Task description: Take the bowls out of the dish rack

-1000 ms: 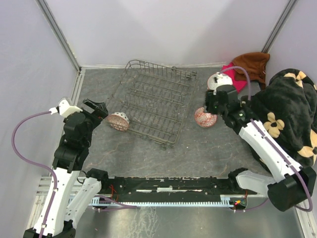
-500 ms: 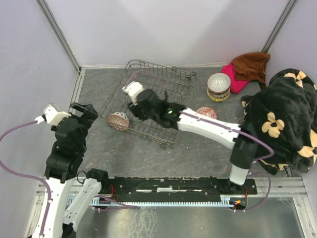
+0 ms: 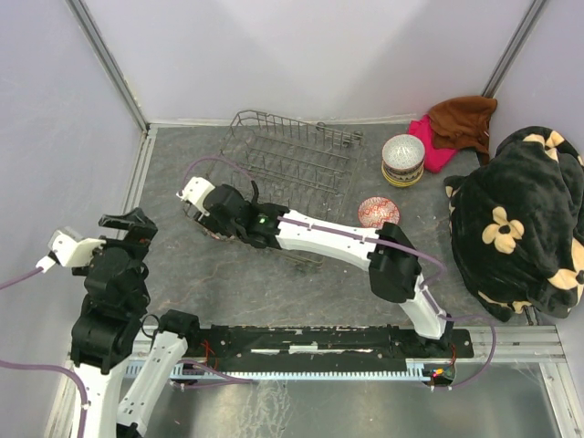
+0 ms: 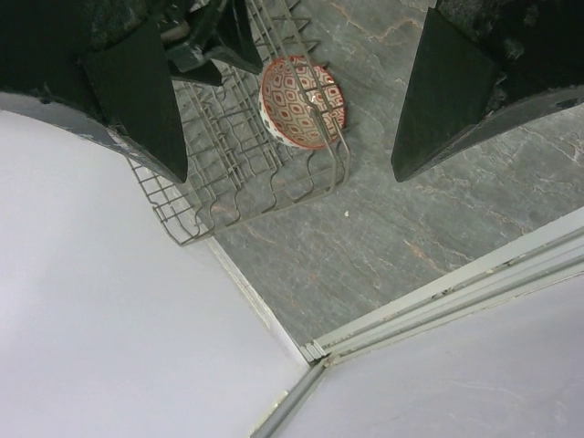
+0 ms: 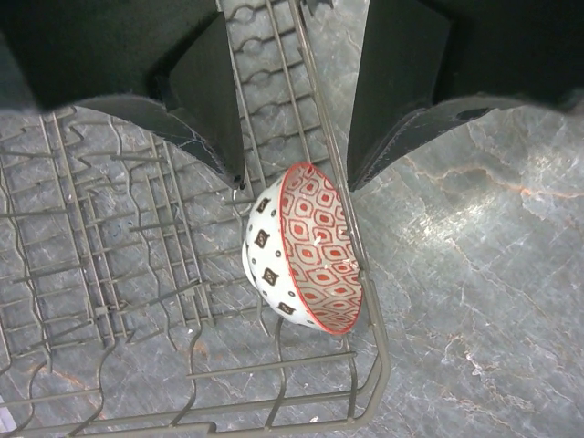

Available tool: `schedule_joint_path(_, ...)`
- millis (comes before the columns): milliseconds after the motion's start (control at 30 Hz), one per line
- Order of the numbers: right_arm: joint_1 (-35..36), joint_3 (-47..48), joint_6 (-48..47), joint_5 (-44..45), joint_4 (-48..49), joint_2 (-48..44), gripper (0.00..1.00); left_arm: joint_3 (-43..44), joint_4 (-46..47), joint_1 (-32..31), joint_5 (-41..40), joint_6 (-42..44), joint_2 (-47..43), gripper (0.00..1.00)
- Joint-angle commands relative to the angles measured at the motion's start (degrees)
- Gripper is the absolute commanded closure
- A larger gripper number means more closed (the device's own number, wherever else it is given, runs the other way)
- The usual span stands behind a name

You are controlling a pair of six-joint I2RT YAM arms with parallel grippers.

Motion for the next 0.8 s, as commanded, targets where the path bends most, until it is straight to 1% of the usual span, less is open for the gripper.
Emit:
schedule_joint_path(0, 0.73, 5.3, -2.02, 0.79, 1.32, 3.63, 0.44, 0.66, -0.17, -0.21, -4.03, -2.27, -1.49, 0.01)
schedule_joint_path(433, 1.75, 14.09, -5.18, 9.82, -0.92, 13.06, 0.52, 0.81, 0.34, -0.23, -4.26, -0.88, -3.38, 0.01)
schedule_joint_path(767, 1.88, 16.94, -8.2, 16.39, -0.19, 17.11, 0.59, 0.68, 1.14, -0.17, -4.44, 0.15, -3.56, 0.01)
